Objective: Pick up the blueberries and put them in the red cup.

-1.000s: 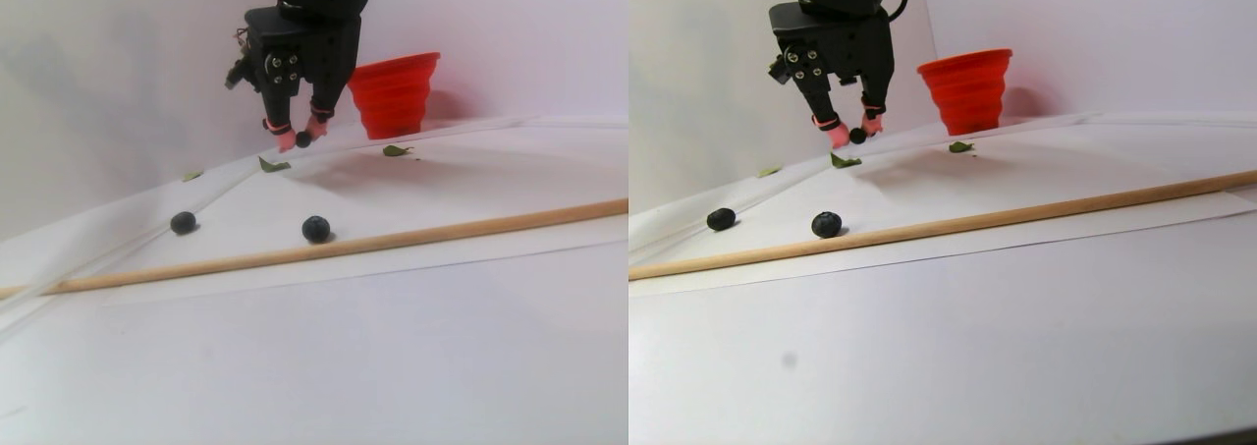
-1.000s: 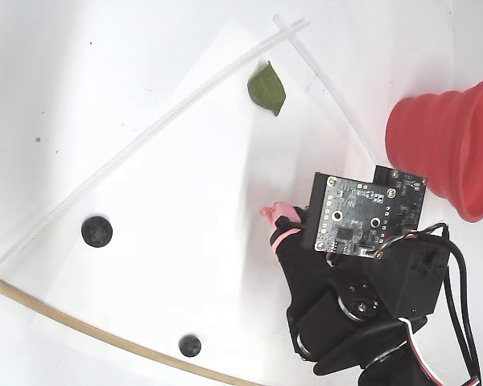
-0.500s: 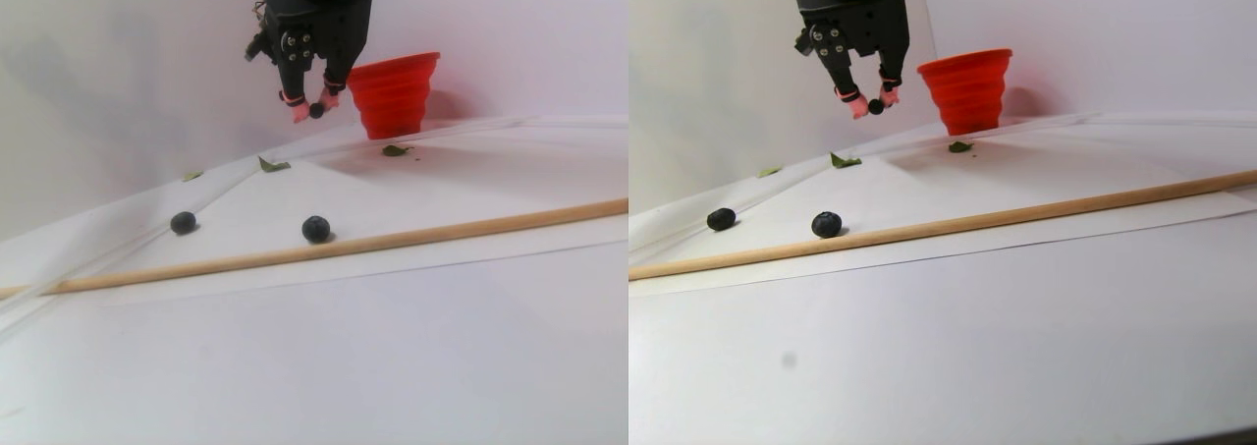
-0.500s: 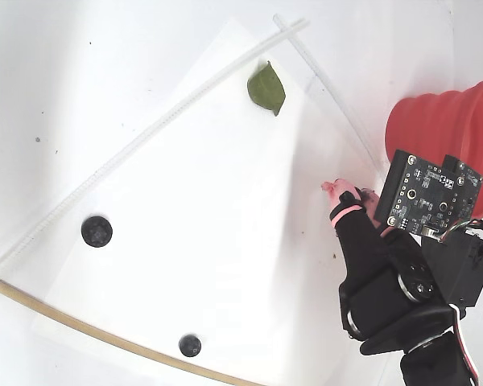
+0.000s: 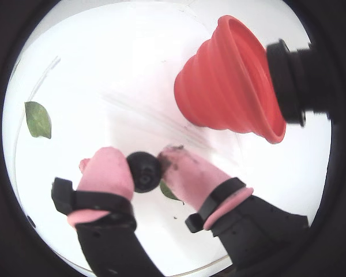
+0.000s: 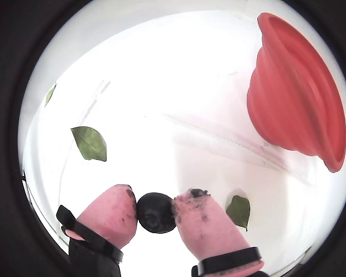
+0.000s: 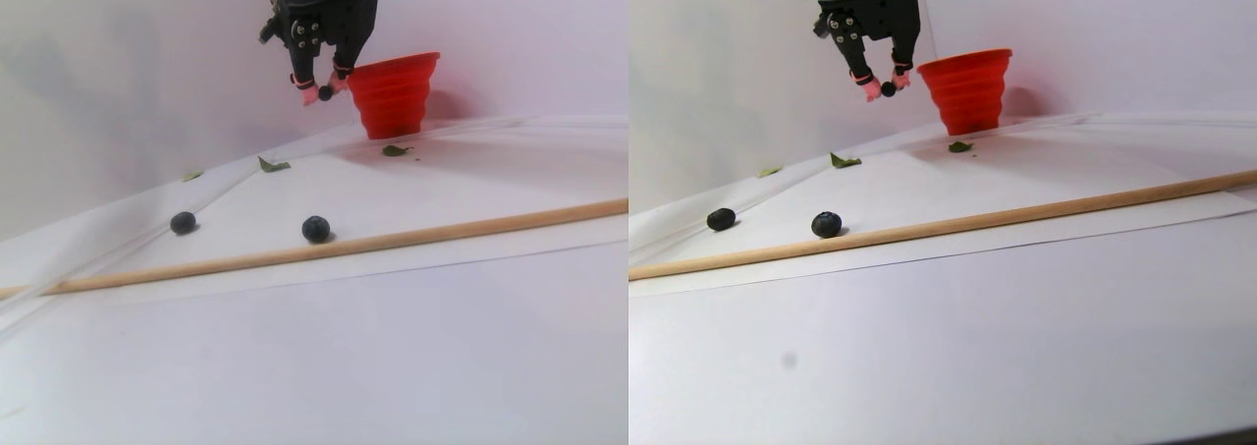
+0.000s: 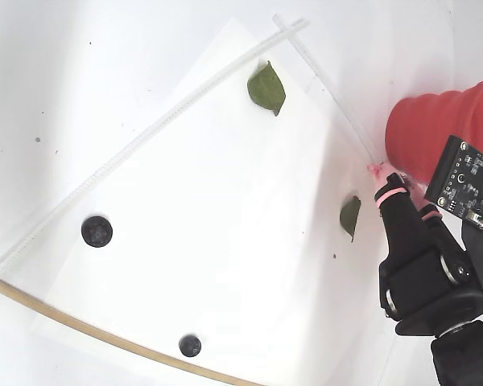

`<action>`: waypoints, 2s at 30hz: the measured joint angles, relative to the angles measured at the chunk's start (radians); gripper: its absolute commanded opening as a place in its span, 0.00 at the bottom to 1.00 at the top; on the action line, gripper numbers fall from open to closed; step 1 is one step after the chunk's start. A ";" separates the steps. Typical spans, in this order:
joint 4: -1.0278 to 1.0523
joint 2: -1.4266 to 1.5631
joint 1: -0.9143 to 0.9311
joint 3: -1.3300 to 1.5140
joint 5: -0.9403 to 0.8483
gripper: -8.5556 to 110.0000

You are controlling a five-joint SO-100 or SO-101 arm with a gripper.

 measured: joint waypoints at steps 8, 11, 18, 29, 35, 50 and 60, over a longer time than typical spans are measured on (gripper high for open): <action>0.000 0.000 0.002 -0.040 0.021 0.18; 0.000 0.000 0.009 -0.071 0.029 0.18; 0.000 0.000 0.029 -0.120 0.046 0.18; 0.000 -0.002 0.060 -0.199 0.063 0.18; 0.000 -0.002 0.080 -0.235 0.069 0.18; 0.000 -0.091 0.144 -0.302 0.081 0.20; 0.002 -0.103 0.155 -0.302 0.081 0.23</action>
